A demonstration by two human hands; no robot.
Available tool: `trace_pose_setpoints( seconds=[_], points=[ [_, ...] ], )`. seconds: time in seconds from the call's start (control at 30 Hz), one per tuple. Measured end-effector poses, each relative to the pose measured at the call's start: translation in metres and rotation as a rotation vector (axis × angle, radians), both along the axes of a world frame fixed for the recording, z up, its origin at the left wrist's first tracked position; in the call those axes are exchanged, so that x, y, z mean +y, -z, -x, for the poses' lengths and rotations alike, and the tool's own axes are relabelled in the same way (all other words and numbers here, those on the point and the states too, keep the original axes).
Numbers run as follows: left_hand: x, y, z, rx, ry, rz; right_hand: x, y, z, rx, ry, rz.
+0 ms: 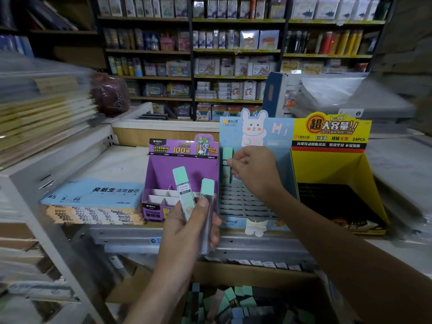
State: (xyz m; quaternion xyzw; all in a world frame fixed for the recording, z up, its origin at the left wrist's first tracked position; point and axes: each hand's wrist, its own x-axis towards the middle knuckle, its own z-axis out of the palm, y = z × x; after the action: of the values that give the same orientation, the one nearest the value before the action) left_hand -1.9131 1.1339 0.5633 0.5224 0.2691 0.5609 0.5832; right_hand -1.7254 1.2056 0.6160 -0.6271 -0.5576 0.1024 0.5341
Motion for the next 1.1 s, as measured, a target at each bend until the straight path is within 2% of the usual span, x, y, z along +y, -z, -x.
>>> trace_pose_setpoints(
  seconds=[0.37, 0.47, 0.57, 0.67, 0.77, 0.97, 1.1],
  points=[
    [0.002, 0.001, -0.002, 0.019, 0.02, -0.036, -0.014, -0.002, 0.0, -0.02, 0.014, 0.011],
    [0.002, 0.002, -0.006, 0.031, 0.021, -0.041, -0.036, -0.01, 0.002, -0.009, -0.105, 0.003],
    [0.0, 0.001, -0.013, 0.046, 0.019, -0.035, -0.058, -0.022, 0.003, 0.112, -0.336, 0.115],
    [-0.001, 0.0, -0.019, 0.045, 0.028, -0.041, -0.075, -0.029, 0.001, 0.087, -0.445, 0.274],
    [-0.002, -0.001, -0.027, 0.057, 0.051, -0.032, -0.082, -0.029, 0.002, 0.076, -0.446, 0.372],
    [-0.006, -0.004, -0.041, 0.068, 0.078, -0.047, -0.079, -0.027, -0.004, 0.112, -0.393, 0.396],
    [-0.007, -0.002, -0.039, 0.013, 0.102, 0.06, -0.078, -0.031, -0.016, 0.189, -0.469, 0.394]
  ],
)
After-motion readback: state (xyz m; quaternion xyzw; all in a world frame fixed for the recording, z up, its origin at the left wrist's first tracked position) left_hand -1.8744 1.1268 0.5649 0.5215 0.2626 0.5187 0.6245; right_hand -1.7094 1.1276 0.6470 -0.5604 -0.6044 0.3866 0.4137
